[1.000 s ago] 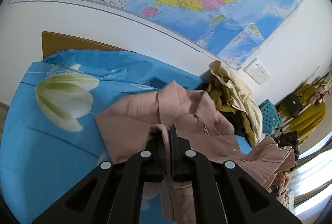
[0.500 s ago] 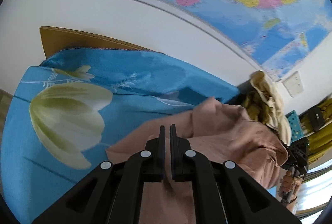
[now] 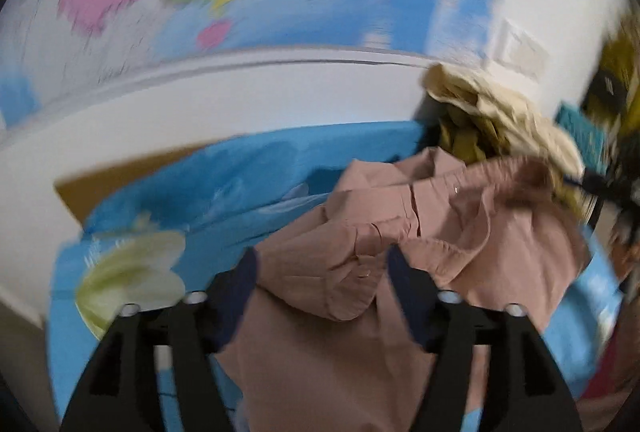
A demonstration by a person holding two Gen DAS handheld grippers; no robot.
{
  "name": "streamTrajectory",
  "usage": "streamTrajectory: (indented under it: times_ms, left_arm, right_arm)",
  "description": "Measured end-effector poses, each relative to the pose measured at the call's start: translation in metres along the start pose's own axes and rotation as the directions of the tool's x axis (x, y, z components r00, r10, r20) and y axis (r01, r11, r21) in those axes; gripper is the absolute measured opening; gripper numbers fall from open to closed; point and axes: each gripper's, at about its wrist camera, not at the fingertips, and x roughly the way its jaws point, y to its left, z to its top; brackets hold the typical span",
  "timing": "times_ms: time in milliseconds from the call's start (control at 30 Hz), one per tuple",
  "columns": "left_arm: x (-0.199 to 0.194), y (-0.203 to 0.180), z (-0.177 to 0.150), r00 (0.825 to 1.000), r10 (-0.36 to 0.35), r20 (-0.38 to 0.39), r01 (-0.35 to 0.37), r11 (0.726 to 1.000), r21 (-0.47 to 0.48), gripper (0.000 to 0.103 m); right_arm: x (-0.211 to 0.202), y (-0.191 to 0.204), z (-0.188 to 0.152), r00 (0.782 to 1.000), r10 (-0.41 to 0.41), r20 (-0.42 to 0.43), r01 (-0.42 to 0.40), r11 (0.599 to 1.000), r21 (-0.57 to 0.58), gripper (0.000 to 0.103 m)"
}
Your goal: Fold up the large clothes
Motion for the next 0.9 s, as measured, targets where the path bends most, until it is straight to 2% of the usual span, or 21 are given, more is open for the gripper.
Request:
streamTrajectory:
  times_ms: [67, 133, 233, 267, 333, 367, 400, 433, 467, 500, 600, 700, 733, 800, 867, 900]
  left_arm:
    - [0.008, -0.017, -0.004, 1.0, -0.005, -0.004, 0.005, 0.995, 0.102, 0.077]
    - [0.02, -0.029, -0.006, 0.999, -0.005, -0.032, 0.01, 0.986, 0.168, 0.077]
    - [0.049, -0.042, -0.011, 0.99, 0.108, -0.087, -0.081, 0.96, 0.269, 0.077]
    - [0.062, -0.043, -0.013, 0.98, 0.167, -0.11, -0.128, 0.947, 0.295, 0.075]
    - [0.077, -0.038, -0.015, 0.965, 0.222, -0.138, -0.171, 0.936, 0.308, 0.056]
    - [0.084, -0.031, -0.013, 0.958, 0.238, -0.158, -0.187, 0.94, 0.284, 0.038]
    - [0.087, -0.025, -0.009, 0.957, 0.236, -0.17, -0.188, 0.948, 0.255, 0.026]
    - [0.089, -0.019, -0.005, 0.959, 0.22, -0.181, -0.179, 0.959, 0.22, 0.023]
    - [0.088, -0.011, 0.003, 0.965, 0.19, -0.18, -0.159, 0.972, 0.173, 0.019]
    - [0.087, -0.007, 0.008, 0.969, 0.175, -0.173, -0.15, 0.978, 0.148, 0.016]
    - [0.081, 0.005, 0.03, 0.98, 0.149, -0.129, -0.14, 0.987, 0.073, 0.015]
    - [0.082, 0.017, 0.049, 0.986, 0.133, -0.104, -0.135, 0.991, -0.018, 0.017]
    - [0.087, 0.02, 0.051, 0.984, 0.137, -0.115, -0.142, 0.989, -0.034, 0.019]
    - [0.114, 0.023, 0.052, 0.966, 0.163, -0.202, -0.174, 0.984, -0.038, 0.044]
    - [0.129, 0.029, 0.048, 0.949, 0.193, -0.248, -0.209, 0.977, -0.037, 0.045]
    - [0.13, 0.033, 0.047, 0.95, 0.184, -0.251, -0.202, 0.978, -0.048, 0.046]
  right_arm:
    - [0.015, 0.018, -0.006, 0.997, -0.063, -0.044, 0.058, 0.993, -0.1, 0.088]
    - [0.039, 0.027, -0.01, 0.985, -0.146, -0.097, 0.128, 0.978, -0.167, 0.088]
    - [0.085, 0.03, -0.018, 0.96, -0.196, -0.201, 0.151, 0.963, -0.222, 0.088]
    - [0.097, 0.03, -0.021, 0.95, -0.223, -0.219, 0.168, 0.954, -0.247, 0.088]
    - [0.11, 0.026, -0.027, 0.934, -0.278, -0.225, 0.208, 0.934, -0.292, 0.083]
    - [0.116, 0.024, -0.029, 0.926, -0.302, -0.226, 0.225, 0.923, -0.311, 0.066]
    - [0.12, 0.022, -0.029, 0.925, -0.298, -0.237, 0.219, 0.925, -0.311, 0.043]
    - [0.121, 0.02, -0.029, 0.929, -0.274, -0.249, 0.196, 0.934, -0.297, 0.033]
    - [0.119, 0.019, -0.028, 0.932, -0.265, -0.246, 0.189, 0.937, -0.293, 0.013]
    - [0.116, 0.02, -0.025, 0.936, -0.264, -0.232, 0.19, 0.935, -0.298, 0.005]
    - [0.092, 0.027, -0.01, 0.961, -0.242, -0.135, 0.195, 0.936, -0.295, 0.003]
    - [0.084, 0.031, 0.003, 0.967, -0.248, -0.057, 0.224, 0.936, -0.271, 0.003]
    - [0.09, 0.027, 0.005, 0.965, -0.253, -0.07, 0.227, 0.938, -0.261, 0.003]
    - [0.114, 0.014, 0.004, 0.949, -0.27, -0.165, 0.227, 0.944, -0.241, 0.018]
    - [0.126, 0.0, 0.001, 0.935, -0.288, -0.207, 0.245, 0.946, -0.211, 0.025]
    - [0.124, -0.003, 0.001, 0.937, -0.287, -0.201, 0.245, 0.947, -0.209, 0.029]
